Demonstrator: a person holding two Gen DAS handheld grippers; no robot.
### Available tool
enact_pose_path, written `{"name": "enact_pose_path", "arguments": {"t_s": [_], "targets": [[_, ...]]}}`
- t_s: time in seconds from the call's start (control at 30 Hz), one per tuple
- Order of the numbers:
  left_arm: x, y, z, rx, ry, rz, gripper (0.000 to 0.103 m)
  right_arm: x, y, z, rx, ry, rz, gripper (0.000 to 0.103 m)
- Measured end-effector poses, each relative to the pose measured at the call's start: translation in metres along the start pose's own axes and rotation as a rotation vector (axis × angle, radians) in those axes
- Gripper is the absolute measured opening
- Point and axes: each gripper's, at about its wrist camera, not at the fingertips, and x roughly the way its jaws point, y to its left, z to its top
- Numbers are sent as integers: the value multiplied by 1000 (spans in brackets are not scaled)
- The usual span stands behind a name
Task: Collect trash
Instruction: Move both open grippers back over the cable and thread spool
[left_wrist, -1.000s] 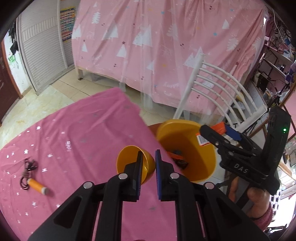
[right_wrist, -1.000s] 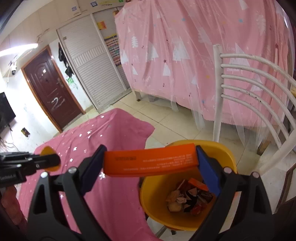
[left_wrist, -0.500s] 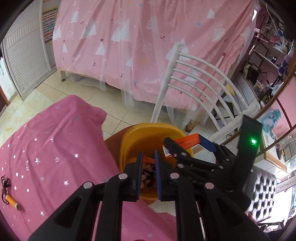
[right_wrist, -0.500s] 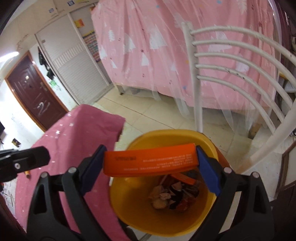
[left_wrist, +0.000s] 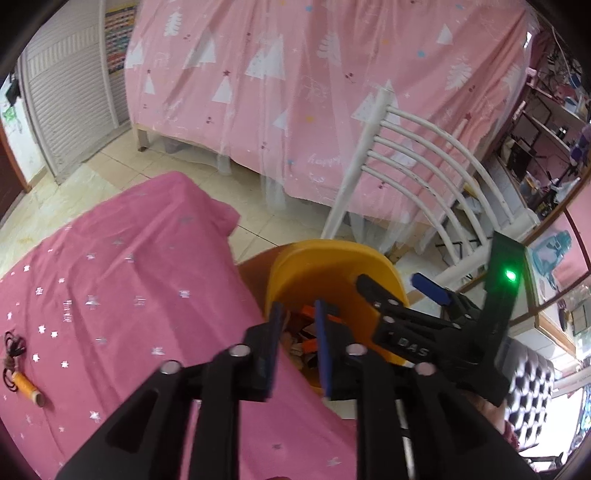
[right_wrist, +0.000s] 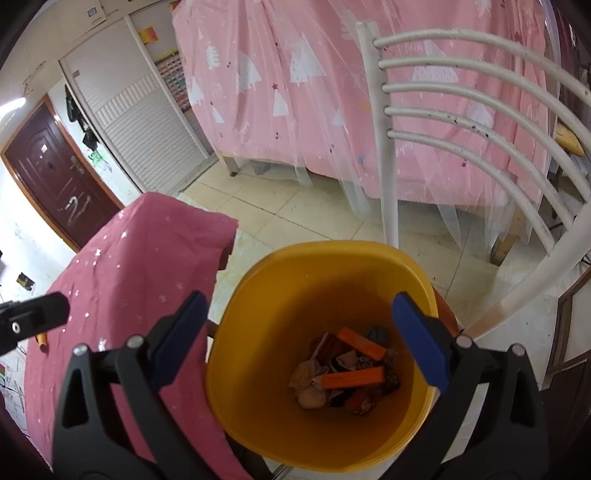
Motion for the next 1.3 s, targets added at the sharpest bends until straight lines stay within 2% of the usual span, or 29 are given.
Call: {"name": "enact_pose_path", "arguments": {"t_s": [0.03, 0.1, 0.13, 0.37, 0.73, 1.03, 1.3], "targets": [[-3, 5, 0, -8, -9, 12, 54, -2, 3, 0, -6, -4, 2, 97], [-10, 14, 0, -30, -33, 29, 79, -8, 13, 0, -30, -16, 9, 97], [-14, 19, 0, -38, -46, 41, 81, -10, 17, 1, -39, -20, 11, 97], [-41, 60, -1, -83, -81, 101, 83, -34, 68, -6, -158, -57, 70, 97], [-77, 157, -19, -136, -95, 220, 85, -57, 157, -32, -350, -50, 216, 97], [-95, 231, -35, -157, -76, 264, 85, -53, 229, -53, -490, 1, 276, 97], [-88, 280, -45, -242, -55, 237, 85, -47, 277, -66, -594, 33, 304, 96]]}}
